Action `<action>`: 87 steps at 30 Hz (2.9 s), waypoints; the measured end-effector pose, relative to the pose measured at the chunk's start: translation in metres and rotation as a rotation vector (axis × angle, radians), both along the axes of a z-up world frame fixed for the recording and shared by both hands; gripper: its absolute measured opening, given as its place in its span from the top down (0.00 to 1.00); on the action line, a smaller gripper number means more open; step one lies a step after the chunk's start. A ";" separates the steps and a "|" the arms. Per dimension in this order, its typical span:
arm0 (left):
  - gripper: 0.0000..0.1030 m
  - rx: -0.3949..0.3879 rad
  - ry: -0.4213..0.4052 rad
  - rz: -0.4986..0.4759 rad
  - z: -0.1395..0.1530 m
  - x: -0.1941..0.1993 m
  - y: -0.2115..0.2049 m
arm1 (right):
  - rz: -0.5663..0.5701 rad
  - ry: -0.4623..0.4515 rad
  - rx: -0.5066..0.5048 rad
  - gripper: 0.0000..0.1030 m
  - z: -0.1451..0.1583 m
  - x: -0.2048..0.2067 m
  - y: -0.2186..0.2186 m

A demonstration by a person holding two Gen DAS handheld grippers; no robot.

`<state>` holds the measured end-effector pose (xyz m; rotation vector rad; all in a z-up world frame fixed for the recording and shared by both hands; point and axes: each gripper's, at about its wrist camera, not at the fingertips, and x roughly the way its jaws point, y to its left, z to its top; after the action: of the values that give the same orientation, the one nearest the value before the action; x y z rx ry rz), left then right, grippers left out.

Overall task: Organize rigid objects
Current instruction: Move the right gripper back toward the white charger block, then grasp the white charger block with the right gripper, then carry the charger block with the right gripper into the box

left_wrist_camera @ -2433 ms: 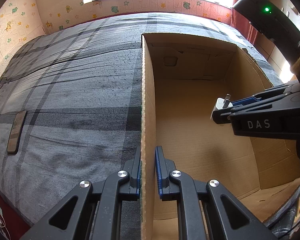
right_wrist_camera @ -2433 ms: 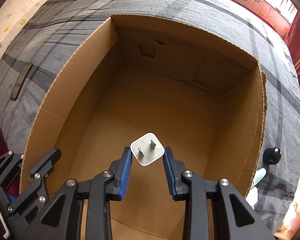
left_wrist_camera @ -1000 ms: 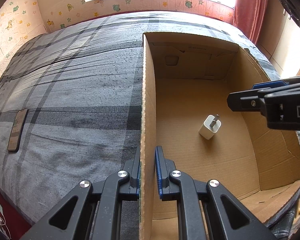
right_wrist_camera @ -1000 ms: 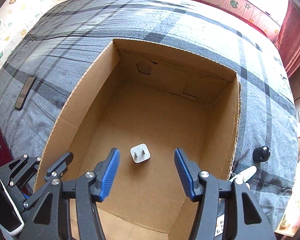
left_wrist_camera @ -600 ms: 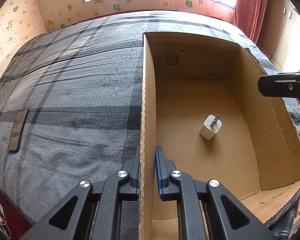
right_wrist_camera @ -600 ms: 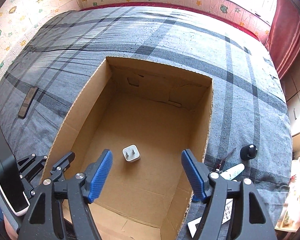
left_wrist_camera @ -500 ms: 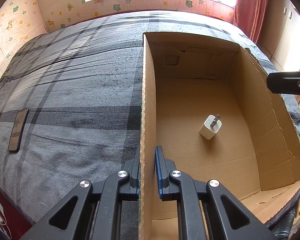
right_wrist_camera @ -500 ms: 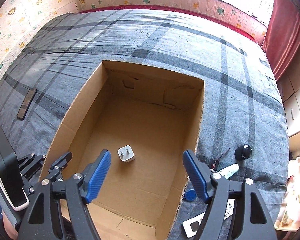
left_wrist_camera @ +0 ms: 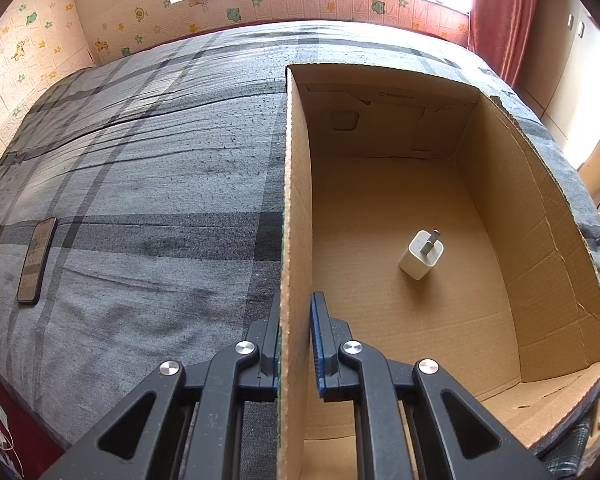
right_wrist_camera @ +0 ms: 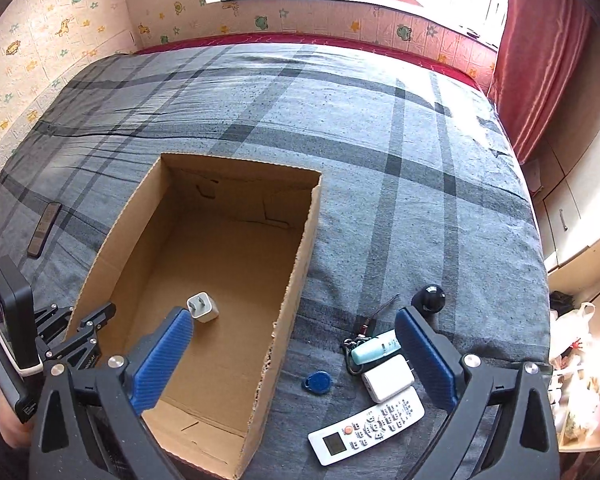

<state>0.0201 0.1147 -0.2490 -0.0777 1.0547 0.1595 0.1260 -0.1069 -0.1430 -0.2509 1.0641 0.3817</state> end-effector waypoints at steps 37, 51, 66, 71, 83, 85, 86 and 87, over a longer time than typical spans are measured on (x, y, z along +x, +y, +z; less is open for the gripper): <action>0.88 0.005 0.003 0.002 0.001 0.001 -0.002 | -0.165 0.149 -0.063 0.00 -0.146 0.020 -0.111; 0.88 0.005 0.004 0.004 0.002 0.000 -0.001 | -0.148 0.222 -0.026 0.35 -0.168 0.026 -0.110; 0.88 0.006 0.004 0.004 0.002 0.001 -0.002 | -0.152 0.187 -0.004 0.36 -0.146 0.013 -0.105; 0.88 0.005 0.004 0.004 0.002 0.001 -0.002 | -0.158 0.182 -0.010 0.36 -0.136 0.010 -0.102; 0.88 0.006 0.005 0.005 0.001 0.002 -0.003 | -0.141 0.149 -0.015 0.36 -0.090 0.005 -0.093; 0.88 0.005 0.004 0.005 0.001 0.002 -0.003 | -0.136 0.141 -0.017 0.36 -0.081 0.005 -0.090; 0.88 0.005 0.004 0.005 0.001 0.002 -0.003 | -0.131 0.139 -0.017 0.36 -0.077 0.005 -0.087; 0.88 0.005 0.004 0.005 0.001 0.002 -0.003 | -0.127 0.137 -0.014 0.36 -0.074 0.006 -0.085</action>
<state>0.0221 0.1121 -0.2476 -0.0754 1.0585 0.1669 0.1316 -0.1922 -0.2167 -0.1707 1.2108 0.2799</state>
